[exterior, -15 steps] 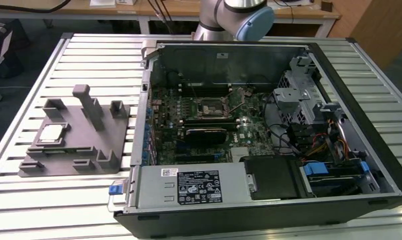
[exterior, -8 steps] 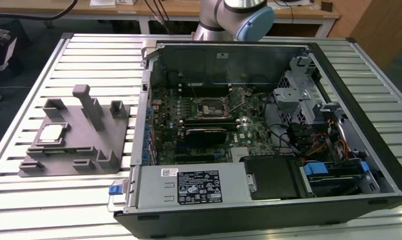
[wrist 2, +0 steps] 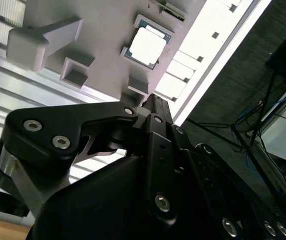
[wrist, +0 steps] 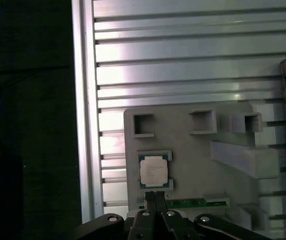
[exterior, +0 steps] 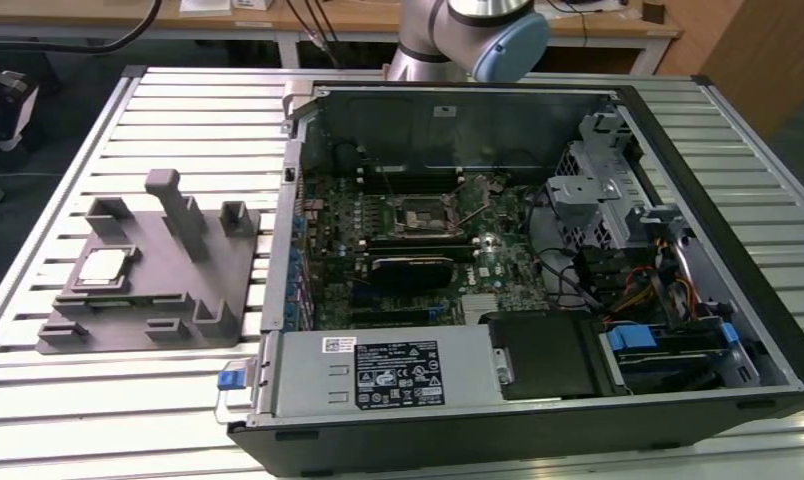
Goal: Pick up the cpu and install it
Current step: 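Pick up the cpu and move it towards the insertion slot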
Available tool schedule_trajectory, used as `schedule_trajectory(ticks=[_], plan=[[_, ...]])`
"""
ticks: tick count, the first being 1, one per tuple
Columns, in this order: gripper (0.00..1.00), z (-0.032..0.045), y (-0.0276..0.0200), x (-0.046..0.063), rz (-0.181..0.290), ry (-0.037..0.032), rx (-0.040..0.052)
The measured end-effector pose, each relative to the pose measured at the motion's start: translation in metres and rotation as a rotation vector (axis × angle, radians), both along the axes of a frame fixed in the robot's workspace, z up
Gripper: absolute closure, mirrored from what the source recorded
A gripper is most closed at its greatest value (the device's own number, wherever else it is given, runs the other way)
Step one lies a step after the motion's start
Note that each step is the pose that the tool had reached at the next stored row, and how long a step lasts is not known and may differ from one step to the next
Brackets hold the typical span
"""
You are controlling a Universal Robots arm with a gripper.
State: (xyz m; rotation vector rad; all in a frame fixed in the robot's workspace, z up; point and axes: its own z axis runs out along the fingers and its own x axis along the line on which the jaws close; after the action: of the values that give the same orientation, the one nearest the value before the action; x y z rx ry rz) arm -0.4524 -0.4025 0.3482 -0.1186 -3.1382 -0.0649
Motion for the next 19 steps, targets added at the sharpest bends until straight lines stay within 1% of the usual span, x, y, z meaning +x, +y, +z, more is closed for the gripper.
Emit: schedule_trajectory(ticks=[6,12,14,15,17,18,19], plan=[[0.89,-0.0077,-0.0012,0.001,0.002,-0.0001,0.0001],[0.89,-0.0162,-0.0036,0.0,0.007,-0.0001,-0.0001],[0.77,-0.02,-0.0042,0.0,0.016,0.0,-0.0002],[0.77,-0.0218,-0.0042,-0.001,0.022,0.0002,-0.0002],[0.65,-0.0254,-0.0044,0.0,0.03,0.0003,-0.0002],[0.65,-0.0272,-0.0044,0.0,0.032,0.0003,-0.0002],[0.59,-0.029,-0.0044,0.0,0.032,0.0002,-0.0001]])
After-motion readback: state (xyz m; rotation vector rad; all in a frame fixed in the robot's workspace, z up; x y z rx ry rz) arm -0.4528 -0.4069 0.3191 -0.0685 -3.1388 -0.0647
